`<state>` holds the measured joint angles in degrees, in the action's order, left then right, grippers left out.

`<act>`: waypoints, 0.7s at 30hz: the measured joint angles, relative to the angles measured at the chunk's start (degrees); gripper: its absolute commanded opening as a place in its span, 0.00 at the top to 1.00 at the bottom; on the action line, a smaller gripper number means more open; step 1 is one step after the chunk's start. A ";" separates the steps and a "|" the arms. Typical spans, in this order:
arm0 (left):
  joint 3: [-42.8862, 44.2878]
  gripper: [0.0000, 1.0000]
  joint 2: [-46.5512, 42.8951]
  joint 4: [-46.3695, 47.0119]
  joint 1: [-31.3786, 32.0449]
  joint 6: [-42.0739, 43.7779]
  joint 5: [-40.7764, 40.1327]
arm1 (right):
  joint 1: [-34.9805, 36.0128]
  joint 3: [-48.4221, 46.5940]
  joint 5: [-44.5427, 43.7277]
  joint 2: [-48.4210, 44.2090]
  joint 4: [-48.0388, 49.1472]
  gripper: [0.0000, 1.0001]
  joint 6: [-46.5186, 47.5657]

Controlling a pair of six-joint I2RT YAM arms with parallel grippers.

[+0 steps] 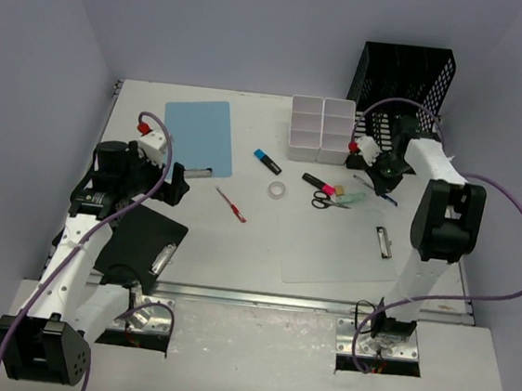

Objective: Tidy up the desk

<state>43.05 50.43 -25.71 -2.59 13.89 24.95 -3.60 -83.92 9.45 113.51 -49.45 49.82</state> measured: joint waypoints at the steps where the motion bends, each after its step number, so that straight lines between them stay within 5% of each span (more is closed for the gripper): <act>1: 0.00 0.00 0.02 0.15 0.00 0.15 -0.17 | 0.00 -0.94 0.04 -1.62 -1.01 0.99 -0.42; 11: 1.99 0.02 2.10 2.86 2.19 8.17 -0.17 | 2.62 -9.09 7.30 -11.47 -8.04 0.99 -14.23; 21: 4.98 0.12 3.32 7.30 25.40 33.90 3.21 | 10.58 -0.31 30.12 -13.42 -7.08 0.99 -51.08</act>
<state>48.03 53.76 -18.41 22.81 47.79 28.16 6.98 -84.23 39.57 100.09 -56.53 -1.26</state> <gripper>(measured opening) 0.888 0.044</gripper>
